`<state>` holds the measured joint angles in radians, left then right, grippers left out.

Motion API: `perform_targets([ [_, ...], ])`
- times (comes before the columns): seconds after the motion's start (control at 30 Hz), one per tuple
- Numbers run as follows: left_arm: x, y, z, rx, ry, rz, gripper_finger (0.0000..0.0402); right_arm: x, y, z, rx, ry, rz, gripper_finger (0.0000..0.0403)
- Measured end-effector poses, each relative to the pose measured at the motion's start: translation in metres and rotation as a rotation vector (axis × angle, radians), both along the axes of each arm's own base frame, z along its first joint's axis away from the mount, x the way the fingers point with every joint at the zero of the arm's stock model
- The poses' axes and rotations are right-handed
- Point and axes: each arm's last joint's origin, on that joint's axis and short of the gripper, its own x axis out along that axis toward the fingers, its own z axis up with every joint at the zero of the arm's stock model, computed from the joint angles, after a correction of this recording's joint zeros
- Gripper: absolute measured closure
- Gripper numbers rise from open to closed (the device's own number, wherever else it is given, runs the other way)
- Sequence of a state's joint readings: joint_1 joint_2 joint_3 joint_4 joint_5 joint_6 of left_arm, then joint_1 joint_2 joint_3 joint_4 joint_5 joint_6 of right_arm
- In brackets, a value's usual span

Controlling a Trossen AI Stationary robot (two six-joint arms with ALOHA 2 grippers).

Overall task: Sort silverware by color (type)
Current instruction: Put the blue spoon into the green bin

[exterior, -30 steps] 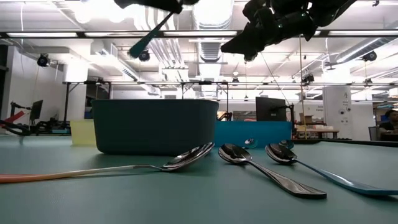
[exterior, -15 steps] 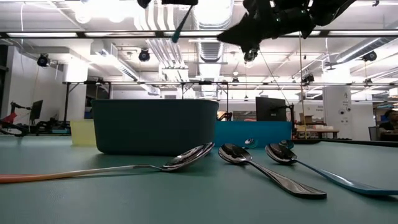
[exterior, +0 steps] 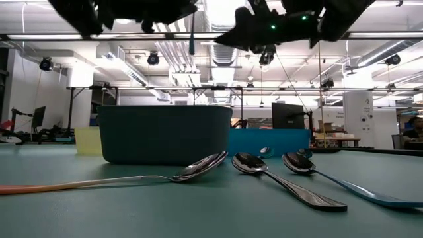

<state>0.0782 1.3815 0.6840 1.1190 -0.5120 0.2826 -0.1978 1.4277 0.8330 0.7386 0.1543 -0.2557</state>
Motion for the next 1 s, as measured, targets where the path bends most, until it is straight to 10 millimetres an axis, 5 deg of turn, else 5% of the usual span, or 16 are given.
perform_targets([
  [0.23,-0.019,0.022,-0.014,0.035,-0.093,-0.021,0.0401,0.028,-0.009,0.008,-0.048,-0.13,-0.018,0.036],
  [0.57,-0.027,0.032,-0.022,0.042,-0.101,-0.017,0.0401,0.078,-0.02,0.025,-0.088,0.021,-0.04,0.0306],
  [0.77,-0.03,0.032,-0.019,0.052,-0.113,-0.013,0.0401,0.086,-0.026,0.029,-0.08,0.049,-0.126,0.0257],
  [1.0,-0.029,0.032,-0.02,0.017,-0.136,-0.032,0.0401,0.088,-0.025,0.037,-0.126,0.032,-0.091,0.0259],
])
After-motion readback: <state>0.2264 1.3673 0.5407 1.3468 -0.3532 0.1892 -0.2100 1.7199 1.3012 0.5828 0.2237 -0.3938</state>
